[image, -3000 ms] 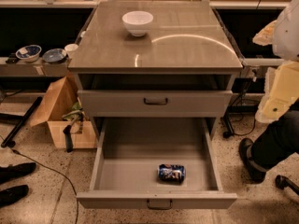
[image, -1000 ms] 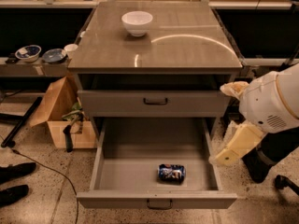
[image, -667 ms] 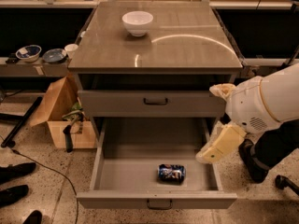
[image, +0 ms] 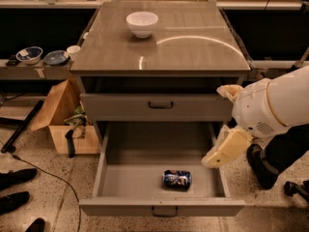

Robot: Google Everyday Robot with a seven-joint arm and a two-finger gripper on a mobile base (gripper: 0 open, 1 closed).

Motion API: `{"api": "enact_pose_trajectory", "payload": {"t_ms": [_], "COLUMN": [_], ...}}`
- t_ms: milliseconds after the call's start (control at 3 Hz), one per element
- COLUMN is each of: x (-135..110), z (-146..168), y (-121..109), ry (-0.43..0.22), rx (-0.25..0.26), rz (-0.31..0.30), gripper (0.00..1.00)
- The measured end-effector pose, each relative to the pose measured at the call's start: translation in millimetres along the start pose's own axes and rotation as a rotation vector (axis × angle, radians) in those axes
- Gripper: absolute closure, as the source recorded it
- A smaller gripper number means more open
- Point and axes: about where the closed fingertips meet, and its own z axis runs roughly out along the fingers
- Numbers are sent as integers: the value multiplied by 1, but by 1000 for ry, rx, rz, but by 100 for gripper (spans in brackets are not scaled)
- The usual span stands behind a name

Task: Pick pepsi can from middle drawer and place on counter

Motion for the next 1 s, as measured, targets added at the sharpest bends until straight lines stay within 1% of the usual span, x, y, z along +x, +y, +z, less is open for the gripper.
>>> {"api": "enact_pose_trajectory", "payload": {"t_ms": [333,667,1000], "x": [5,20,43], "z": [5,19,39], "y": [-18,-39,-56], "ry": [28,58,86], "rx": [61,109,142], "rz": [-22,-49,-73], "gripper": [0,0,0]}}
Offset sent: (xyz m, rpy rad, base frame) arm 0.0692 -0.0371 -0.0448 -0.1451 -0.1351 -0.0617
